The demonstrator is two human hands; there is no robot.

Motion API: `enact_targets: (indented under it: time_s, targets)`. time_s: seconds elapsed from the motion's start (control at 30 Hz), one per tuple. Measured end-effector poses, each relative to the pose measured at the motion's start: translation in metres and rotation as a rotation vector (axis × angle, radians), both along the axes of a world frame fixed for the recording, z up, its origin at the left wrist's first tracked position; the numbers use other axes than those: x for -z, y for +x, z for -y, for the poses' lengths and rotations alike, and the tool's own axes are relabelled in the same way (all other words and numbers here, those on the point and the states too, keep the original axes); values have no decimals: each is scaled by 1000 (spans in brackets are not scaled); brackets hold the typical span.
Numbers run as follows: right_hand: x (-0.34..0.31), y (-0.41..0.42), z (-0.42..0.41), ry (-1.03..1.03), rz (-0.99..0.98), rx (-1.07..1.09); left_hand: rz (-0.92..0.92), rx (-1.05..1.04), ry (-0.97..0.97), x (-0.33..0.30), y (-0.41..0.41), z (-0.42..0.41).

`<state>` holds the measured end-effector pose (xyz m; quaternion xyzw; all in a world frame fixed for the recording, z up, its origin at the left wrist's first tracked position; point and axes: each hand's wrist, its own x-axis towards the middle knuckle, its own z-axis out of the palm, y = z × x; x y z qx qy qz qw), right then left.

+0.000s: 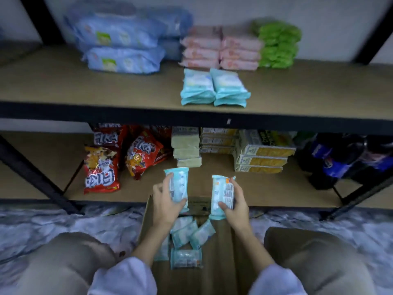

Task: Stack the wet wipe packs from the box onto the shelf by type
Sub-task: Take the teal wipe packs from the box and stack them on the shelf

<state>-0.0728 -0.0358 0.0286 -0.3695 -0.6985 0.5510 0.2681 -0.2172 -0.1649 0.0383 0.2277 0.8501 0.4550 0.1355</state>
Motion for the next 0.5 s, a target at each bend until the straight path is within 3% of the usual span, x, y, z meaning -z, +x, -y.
enact_targets:
  time_s: [0.5]
  targets:
    - [-191, 10, -12, 302, -393, 8, -379, 101, 465, -204, 9, -12]
